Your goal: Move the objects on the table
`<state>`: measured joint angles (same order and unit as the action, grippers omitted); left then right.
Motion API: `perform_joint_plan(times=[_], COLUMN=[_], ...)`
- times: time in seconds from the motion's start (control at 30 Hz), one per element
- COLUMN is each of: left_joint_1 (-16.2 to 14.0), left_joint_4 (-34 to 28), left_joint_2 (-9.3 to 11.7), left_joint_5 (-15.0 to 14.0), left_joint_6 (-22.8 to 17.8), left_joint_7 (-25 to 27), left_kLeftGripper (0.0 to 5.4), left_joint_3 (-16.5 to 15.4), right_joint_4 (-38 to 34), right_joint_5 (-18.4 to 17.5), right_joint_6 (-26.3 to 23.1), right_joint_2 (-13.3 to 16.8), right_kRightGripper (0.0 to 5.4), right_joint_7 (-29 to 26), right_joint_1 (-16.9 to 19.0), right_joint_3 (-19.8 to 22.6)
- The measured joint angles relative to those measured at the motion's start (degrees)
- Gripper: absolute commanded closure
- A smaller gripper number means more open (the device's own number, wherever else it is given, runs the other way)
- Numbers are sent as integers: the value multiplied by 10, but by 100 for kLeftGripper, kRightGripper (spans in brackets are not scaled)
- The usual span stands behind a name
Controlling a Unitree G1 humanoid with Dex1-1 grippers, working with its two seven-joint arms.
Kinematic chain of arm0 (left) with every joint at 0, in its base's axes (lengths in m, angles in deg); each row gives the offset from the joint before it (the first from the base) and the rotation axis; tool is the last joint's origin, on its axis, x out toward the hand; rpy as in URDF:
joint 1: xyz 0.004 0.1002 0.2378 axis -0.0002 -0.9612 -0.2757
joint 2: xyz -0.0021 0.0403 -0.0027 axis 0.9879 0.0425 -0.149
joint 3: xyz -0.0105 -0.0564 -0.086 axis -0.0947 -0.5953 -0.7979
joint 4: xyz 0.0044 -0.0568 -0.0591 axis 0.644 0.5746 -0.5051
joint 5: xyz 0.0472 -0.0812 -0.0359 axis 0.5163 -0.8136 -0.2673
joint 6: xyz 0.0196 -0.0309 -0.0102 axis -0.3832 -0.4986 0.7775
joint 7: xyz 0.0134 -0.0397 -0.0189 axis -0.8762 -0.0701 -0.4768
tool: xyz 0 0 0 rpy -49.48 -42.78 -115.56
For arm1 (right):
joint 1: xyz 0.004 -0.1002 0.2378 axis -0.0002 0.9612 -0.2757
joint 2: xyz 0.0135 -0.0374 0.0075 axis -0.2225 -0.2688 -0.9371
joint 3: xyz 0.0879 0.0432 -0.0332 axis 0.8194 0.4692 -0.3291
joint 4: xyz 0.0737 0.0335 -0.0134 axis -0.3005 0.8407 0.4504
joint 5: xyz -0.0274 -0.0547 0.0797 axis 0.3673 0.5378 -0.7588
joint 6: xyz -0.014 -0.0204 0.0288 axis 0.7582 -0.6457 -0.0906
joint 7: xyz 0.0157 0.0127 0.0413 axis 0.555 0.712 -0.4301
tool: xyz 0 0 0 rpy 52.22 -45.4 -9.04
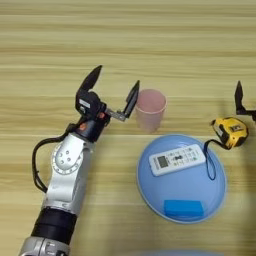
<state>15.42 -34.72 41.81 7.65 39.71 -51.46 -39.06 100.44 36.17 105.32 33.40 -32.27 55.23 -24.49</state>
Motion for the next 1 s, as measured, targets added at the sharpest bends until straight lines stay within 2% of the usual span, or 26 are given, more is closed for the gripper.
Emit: perform_joint_plan(times=[0.1,0.23,0.33,0.43,0.5,0.7,0.8,1.0], left_joint_1=[-11,-13,-13,-13,-14,-35,-38,-39], left_joint_4=[-9,-11,-5,-2,-2,-19,-21,-23], left_joint_2=[2,11,17,19,19,19,19,19], left_joint_5=[-9,-9,8,11,23,42,53,54], left_joint_6=[-29,-63,-97,-131,-141,-188,-195,-199], left_joint_7=[26,38,35,34,31,13,10,6], left_kLeftGripper=[0,0,0,0,0,0,0,0], left_joint_3=[18,23,27,32,37,45,49,49], right_joint_4=[0,0,0,0,0,0,0,0], right_joint_5=[0,0,0,0,1,1,1,2], right_joint_6=[0,0,0,0,0,0,0,0], right_joint_2=[-1,-3,-4,-5,-5,-6,-6,-6], right_kRightGripper=[0,0,0,0,0,0,0,0], right_joint_7=[1,6,7,7,7,8,8,8], right_joint_1=[0,0,-1,-1,-1,-1,-1,-1], right_joint_3=[-1,-3,-4,-5,-5,-5,-5,-6])
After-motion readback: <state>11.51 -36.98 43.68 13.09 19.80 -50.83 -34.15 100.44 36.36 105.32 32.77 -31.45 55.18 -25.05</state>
